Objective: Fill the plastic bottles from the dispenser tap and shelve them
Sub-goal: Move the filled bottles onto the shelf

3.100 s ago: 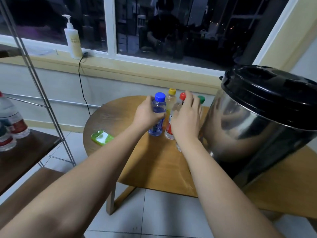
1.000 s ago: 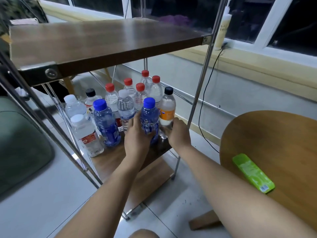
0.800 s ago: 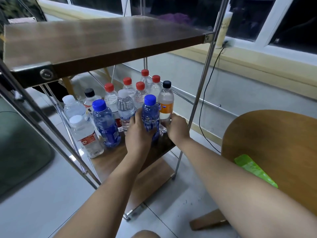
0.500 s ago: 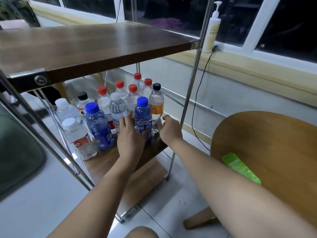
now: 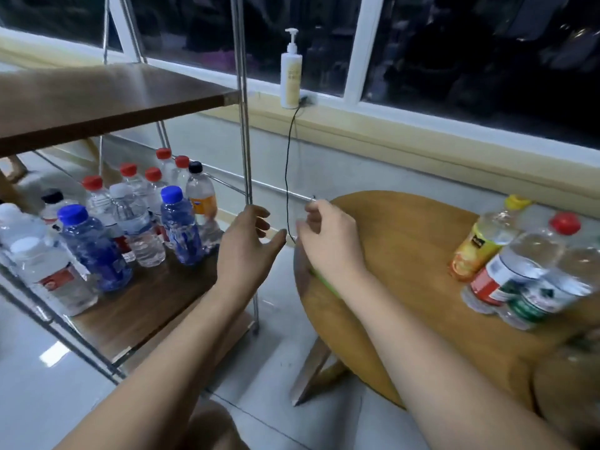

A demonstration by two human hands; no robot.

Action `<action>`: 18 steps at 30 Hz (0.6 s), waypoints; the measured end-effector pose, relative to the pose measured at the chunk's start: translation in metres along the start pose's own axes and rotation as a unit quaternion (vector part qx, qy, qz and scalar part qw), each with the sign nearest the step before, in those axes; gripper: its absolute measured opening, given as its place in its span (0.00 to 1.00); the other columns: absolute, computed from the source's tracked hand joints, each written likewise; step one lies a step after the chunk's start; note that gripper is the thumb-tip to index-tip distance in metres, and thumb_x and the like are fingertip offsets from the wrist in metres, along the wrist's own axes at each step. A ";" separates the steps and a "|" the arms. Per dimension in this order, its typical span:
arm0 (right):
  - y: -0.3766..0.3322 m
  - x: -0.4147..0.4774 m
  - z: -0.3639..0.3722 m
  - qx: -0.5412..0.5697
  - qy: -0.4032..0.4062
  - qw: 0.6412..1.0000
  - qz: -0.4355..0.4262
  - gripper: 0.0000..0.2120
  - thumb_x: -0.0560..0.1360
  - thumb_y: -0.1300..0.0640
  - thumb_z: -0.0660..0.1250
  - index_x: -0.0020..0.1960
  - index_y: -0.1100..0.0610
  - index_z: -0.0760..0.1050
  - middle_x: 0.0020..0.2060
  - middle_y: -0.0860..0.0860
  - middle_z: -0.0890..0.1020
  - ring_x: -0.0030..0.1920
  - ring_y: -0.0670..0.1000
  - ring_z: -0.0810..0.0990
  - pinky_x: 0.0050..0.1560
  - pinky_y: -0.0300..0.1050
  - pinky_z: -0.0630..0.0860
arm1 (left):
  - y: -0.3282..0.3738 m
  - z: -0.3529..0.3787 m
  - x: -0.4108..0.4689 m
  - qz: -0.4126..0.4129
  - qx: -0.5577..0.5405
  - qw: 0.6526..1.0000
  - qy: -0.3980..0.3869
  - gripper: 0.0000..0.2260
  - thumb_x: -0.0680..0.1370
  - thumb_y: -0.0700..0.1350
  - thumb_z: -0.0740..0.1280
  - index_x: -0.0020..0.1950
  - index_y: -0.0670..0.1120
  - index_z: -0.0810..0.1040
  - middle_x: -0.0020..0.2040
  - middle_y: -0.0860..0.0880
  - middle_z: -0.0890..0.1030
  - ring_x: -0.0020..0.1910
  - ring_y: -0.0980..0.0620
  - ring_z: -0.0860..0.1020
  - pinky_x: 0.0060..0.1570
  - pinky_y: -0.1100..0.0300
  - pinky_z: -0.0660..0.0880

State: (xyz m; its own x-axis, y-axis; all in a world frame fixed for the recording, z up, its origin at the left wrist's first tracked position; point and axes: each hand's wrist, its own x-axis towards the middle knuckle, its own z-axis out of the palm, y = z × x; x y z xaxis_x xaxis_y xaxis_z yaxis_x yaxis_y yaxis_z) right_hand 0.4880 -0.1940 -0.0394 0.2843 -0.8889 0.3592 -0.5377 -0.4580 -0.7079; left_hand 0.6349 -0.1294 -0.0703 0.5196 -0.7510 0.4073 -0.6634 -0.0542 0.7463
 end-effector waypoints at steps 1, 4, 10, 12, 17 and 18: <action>0.006 -0.007 -0.019 -0.013 0.015 1.000 -0.010 0.09 0.79 0.55 0.73 0.60 0.52 0.81 0.52 0.48 0.84 0.52 0.52 0.83 0.57 0.53 0.81 | 0.015 0.009 -0.004 0.007 -0.006 1.000 -0.009 0.18 0.76 0.55 0.77 0.61 0.51 0.77 0.50 0.53 0.83 0.49 0.53 0.83 0.49 0.48 0.82; 0.028 -0.026 -0.074 -0.051 0.080 0.995 -0.020 0.08 0.79 0.53 0.73 0.57 0.50 0.81 0.51 0.47 0.83 0.51 0.51 0.83 0.55 0.52 0.80 | 0.057 0.039 -0.012 0.026 -0.026 0.999 -0.040 0.18 0.76 0.56 0.77 0.60 0.50 0.77 0.48 0.53 0.83 0.48 0.51 0.83 0.50 0.49 0.81; 0.072 -0.055 -0.180 -0.103 0.219 0.970 0.032 0.10 0.80 0.54 0.72 0.61 0.53 0.81 0.55 0.49 0.83 0.56 0.53 0.82 0.57 0.50 0.79 | 0.139 0.103 -0.032 0.068 -0.080 0.988 -0.117 0.17 0.75 0.54 0.79 0.59 0.52 0.78 0.46 0.56 0.83 0.46 0.56 0.83 0.51 0.53 0.81; 0.083 -0.061 -0.206 -0.131 0.257 0.956 0.049 0.10 0.80 0.55 0.72 0.61 0.54 0.81 0.57 0.50 0.82 0.59 0.54 0.80 0.59 0.49 0.75 | 0.163 0.123 -0.037 0.077 -0.095 0.982 -0.144 0.18 0.75 0.54 0.79 0.59 0.51 0.78 0.47 0.55 0.83 0.46 0.57 0.83 0.51 0.54 0.81; 0.100 -0.066 -0.240 -0.155 0.337 0.926 0.077 0.13 0.76 0.57 0.72 0.60 0.54 0.80 0.59 0.51 0.78 0.61 0.57 0.76 0.70 0.54 0.72 | 0.214 0.170 -0.059 0.098 -0.129 0.963 -0.216 0.21 0.73 0.55 0.80 0.62 0.51 0.78 0.51 0.54 0.84 0.48 0.54 0.84 0.53 0.51 0.83; 0.102 -0.065 -0.244 -0.145 0.346 0.924 0.078 0.13 0.76 0.57 0.72 0.60 0.53 0.79 0.60 0.51 0.77 0.62 0.56 0.76 0.69 0.57 0.73 | 0.222 0.178 -0.065 0.102 -0.135 0.958 -0.231 0.22 0.72 0.56 0.80 0.62 0.51 0.78 0.52 0.54 0.84 0.48 0.53 0.84 0.53 0.51 0.83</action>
State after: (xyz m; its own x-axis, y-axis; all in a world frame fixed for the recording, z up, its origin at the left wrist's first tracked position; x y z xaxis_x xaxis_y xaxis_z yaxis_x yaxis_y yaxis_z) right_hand 0.2213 -0.1844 0.0134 -0.3350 -0.6911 0.6404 -0.7483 -0.2179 -0.6266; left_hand 0.3579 -0.2098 -0.0244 0.0578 -0.9425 0.3292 -0.5292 0.2507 0.8106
